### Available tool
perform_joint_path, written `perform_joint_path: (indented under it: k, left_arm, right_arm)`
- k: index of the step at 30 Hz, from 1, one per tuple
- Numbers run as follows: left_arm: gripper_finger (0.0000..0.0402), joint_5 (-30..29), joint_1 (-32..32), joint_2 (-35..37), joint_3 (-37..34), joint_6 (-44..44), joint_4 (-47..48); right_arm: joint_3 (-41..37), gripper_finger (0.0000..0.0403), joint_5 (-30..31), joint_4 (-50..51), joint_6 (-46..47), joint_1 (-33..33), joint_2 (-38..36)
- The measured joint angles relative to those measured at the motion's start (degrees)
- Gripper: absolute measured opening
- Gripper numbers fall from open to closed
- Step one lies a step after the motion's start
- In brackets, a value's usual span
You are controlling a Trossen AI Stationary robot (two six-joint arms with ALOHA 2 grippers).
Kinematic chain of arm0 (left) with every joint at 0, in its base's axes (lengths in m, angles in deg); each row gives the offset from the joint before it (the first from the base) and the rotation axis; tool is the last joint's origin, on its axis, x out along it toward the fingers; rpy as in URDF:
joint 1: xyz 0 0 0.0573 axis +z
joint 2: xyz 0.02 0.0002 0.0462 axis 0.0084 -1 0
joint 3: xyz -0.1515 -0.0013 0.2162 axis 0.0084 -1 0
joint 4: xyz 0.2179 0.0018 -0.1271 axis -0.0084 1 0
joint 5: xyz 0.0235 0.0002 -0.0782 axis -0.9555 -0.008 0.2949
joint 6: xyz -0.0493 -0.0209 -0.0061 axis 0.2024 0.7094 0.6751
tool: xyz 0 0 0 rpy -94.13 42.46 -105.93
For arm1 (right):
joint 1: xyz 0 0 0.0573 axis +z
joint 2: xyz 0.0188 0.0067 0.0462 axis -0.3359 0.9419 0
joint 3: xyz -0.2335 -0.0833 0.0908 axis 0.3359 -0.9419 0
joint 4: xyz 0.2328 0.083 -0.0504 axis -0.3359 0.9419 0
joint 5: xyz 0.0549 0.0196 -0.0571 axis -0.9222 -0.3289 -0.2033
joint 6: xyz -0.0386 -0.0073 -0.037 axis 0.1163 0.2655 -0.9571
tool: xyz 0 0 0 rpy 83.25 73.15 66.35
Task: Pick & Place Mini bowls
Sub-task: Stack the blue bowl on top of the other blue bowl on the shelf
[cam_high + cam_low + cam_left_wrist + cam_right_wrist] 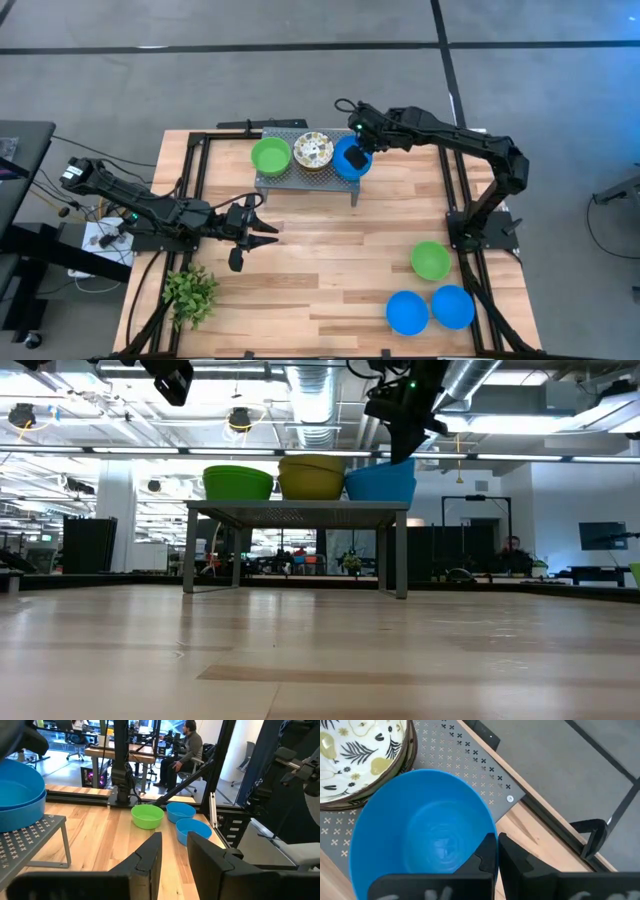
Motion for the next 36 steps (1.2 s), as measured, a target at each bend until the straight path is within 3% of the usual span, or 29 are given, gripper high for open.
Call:
perform_joint_path:
  k: [5,22,26,32,36]
  left_arm:
    - [0.009,0.0,0.0,0.0,0.0,0.0,0.0]
    - [0.009,0.0,0.0,0.0,0.0,0.0,0.0]
    - [0.009,0.0,0.0,0.0,0.0,0.0,0.0]
    - [0.009,0.0,0.0,0.0,0.0,0.0,0.0]
    - [0.009,0.0,0.0,0.0,0.0,0.0,0.0]
  right_arm:
    - [0.0,0.0007,0.0,0.1,0.0,0.0,-0.2]
    - [0.0,0.009,-1.6,2.4,0.4,0.0,-0.2]
    - [0.0,0.0074,-3.2,2.4,0.5,0.0,-0.1]
    - [0.0,0.0007,-3.3,1.8,0.5,0.0,0.0]
    - [0.0,0.0013,-3.5,1.2,0.5,0.0,0.0]
